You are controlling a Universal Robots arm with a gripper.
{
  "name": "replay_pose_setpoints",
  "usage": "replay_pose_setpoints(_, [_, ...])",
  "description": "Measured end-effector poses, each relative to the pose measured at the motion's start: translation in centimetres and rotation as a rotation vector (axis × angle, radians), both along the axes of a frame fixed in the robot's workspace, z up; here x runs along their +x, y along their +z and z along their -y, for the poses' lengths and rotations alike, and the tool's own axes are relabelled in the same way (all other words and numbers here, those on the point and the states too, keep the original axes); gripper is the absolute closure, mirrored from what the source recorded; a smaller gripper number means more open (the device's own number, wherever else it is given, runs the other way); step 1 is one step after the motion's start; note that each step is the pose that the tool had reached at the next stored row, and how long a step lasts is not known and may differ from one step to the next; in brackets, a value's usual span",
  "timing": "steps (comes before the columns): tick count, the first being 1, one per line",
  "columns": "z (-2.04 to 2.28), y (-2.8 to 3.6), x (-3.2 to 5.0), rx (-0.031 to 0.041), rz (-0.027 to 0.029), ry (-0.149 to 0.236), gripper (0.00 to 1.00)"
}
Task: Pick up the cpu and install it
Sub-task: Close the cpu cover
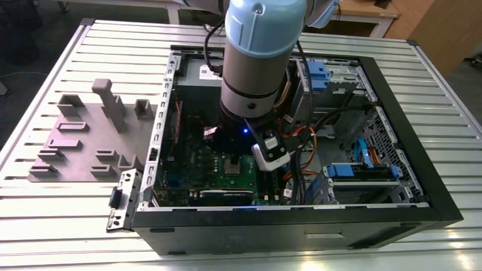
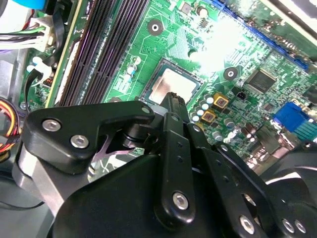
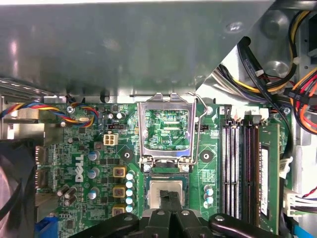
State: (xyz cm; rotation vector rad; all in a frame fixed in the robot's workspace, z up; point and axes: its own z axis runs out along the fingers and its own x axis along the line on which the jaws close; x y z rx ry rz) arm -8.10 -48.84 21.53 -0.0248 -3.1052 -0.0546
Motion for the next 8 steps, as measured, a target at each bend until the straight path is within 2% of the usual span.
replay_pose_setpoints(8, [0.00, 1.04, 0.00, 0.0000, 0.0000, 0.000, 0.89])
